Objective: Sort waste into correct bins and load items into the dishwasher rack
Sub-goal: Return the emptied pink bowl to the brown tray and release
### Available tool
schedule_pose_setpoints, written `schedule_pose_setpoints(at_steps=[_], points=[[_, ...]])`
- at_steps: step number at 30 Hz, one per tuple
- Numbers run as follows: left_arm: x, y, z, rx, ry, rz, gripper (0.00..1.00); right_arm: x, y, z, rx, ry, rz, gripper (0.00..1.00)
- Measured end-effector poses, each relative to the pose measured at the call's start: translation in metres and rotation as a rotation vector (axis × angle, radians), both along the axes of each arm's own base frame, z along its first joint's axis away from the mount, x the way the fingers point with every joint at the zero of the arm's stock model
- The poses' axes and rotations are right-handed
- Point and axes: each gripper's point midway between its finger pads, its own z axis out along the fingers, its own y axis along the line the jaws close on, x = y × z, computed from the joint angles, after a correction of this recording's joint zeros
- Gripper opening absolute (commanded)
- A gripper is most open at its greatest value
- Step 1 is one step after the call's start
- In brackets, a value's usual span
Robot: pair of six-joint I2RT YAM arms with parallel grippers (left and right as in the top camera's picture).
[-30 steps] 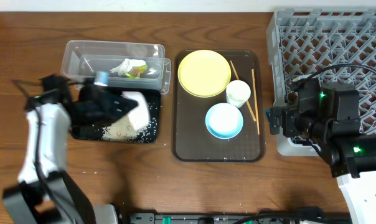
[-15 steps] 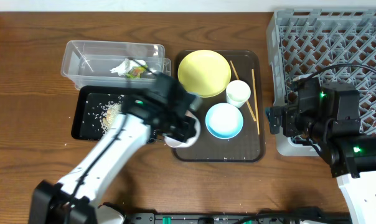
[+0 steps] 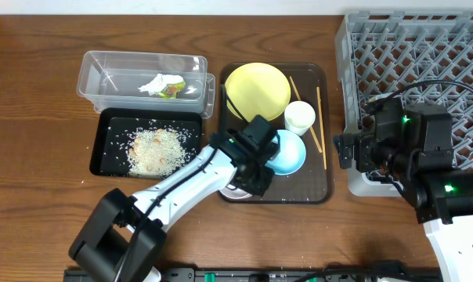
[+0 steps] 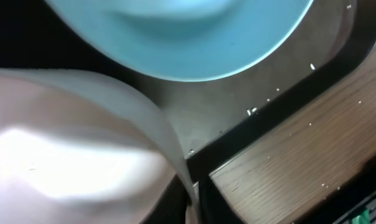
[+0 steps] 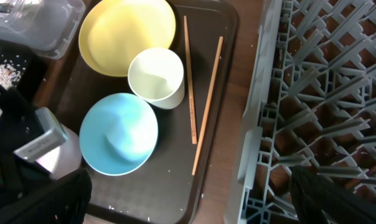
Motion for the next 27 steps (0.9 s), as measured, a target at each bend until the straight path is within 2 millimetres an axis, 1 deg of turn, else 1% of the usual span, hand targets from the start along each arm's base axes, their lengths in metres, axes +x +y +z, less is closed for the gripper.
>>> schedule_pose_setpoints(at_steps=[1,2,4,7,10,15,17,20,23,27], points=[[-0.001,-0.001,-0.001,0.002,0.0,-0.006,0.29,0.0,0.0,0.0,0.0,0.0,0.0,0.99],[-0.002,-0.001,-0.001,0.003,0.0,-0.005,0.36,0.0,0.0,0.0,0.0,0.0,0.0,0.99],[-0.002,-0.001,-0.001,0.005,0.001,0.0,0.43,0.0,0.0,0.0,0.0,-0.002,0.0,0.99],[0.002,-0.004,0.003,-0.001,-0.009,0.004,0.5,0.001,0.0,0.001,0.001,-0.007,0.0,0.99],[0.012,-0.012,0.018,-0.033,-0.055,-0.006,0.52,0.002,0.0,0.002,0.001,-0.01,0.0,0.99],[0.037,-0.023,0.051,-0.077,-0.18,0.002,0.54,0.002,0.0,0.002,0.001,-0.01,0.0,0.99],[0.047,-0.023,0.056,-0.085,-0.223,0.01,0.54,0.002,0.0,0.002,0.001,-0.01,0.0,0.99],[0.064,-0.019,0.059,-0.083,-0.276,0.028,0.54,0.002,0.0,0.002,0.001,-0.01,0.0,0.99],[0.083,-0.007,0.059,-0.073,-0.315,0.056,0.54,0.002,0.0,0.002,0.001,-0.011,0.0,0.99],[0.099,0.01,0.045,-0.031,-0.312,0.081,0.54,0.002,0.0,0.002,0.001,-0.01,0.0,0.99]])
